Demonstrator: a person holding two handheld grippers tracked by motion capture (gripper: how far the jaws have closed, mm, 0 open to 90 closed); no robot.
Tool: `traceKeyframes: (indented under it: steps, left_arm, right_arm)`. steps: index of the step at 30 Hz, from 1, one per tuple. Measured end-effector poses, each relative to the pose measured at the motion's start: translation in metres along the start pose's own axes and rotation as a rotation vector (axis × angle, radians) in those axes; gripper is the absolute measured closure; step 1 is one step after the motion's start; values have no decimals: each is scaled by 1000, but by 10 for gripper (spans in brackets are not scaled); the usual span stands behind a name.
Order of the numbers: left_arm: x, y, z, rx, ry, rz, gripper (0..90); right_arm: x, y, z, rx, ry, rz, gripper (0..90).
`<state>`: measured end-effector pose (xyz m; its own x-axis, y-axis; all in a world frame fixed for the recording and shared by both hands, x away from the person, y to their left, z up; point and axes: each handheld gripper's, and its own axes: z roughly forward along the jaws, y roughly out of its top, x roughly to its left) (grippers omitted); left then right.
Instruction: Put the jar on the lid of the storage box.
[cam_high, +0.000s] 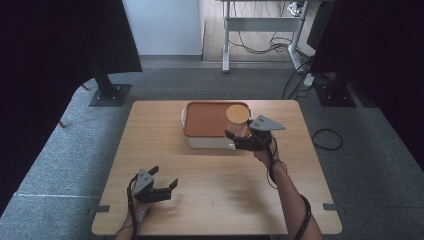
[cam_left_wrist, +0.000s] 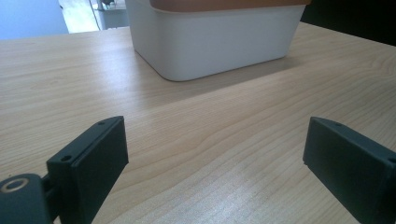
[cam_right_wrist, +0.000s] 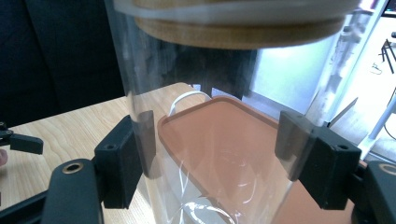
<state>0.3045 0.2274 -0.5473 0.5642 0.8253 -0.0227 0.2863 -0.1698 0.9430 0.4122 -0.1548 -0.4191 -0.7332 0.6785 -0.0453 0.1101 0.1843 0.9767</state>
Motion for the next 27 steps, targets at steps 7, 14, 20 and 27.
traceKeyframes:
  steps: [7,14,20,27]
  left_arm:
    - [0,0,0,-1,2,2,62]
    - [-1,0,0,1,3,9,62]
    - [-1,0,0,0,3,9,62]
    - [-2,0,0,1,4,11,62]
  right_arm:
    - [-3,3,6,8,-6,3,253]
    - [-5,3,12,7,-13,13,253]
    - [-5,5,17,12,-16,6,253]
    - [-6,9,22,20,-24,-10,253]
